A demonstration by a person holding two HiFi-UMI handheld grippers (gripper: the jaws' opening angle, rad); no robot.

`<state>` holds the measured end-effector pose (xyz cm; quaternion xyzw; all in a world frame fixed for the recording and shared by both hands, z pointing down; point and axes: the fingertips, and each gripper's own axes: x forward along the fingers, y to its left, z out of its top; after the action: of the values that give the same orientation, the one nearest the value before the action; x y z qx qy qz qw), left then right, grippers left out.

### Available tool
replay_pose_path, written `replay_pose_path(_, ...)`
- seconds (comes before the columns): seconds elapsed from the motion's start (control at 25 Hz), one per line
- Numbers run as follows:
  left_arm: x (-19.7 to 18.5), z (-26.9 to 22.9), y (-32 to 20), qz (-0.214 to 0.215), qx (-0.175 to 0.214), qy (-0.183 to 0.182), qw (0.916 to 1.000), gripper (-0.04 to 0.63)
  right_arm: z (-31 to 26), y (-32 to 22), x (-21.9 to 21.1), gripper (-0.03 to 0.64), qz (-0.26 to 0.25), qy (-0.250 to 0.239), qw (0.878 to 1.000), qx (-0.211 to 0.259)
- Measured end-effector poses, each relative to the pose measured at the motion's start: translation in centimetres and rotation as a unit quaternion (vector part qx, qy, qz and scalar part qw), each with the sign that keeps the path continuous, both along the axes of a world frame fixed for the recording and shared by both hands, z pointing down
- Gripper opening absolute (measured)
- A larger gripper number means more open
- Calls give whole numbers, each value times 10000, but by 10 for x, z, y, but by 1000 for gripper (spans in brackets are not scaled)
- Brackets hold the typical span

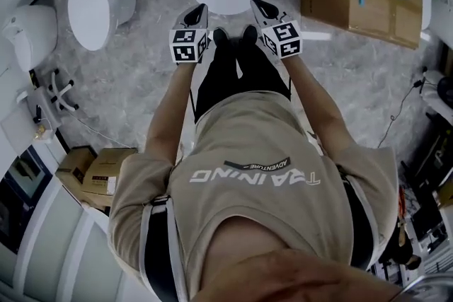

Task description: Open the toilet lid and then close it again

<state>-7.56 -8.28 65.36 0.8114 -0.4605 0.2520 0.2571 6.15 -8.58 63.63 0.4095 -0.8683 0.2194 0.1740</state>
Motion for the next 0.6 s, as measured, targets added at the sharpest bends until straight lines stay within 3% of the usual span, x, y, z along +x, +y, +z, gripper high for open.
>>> replay_pose_path(0.12, -6, 30, -1, 58, -216, -42, 9997, 3, 26, 4, -7, 11, 96, -72, 9997, -217)
replay_pose_path(0.4, -13, 97, 17, 214, -641, -181, 9975, 3, 103, 33, -17, 11, 51, 357, 9962, -795)
replay_pose_path(0.6, -14, 153, 29, 254, -989, -274, 9944, 3, 173, 49, -8, 11, 240, 682, 9872, -1420)
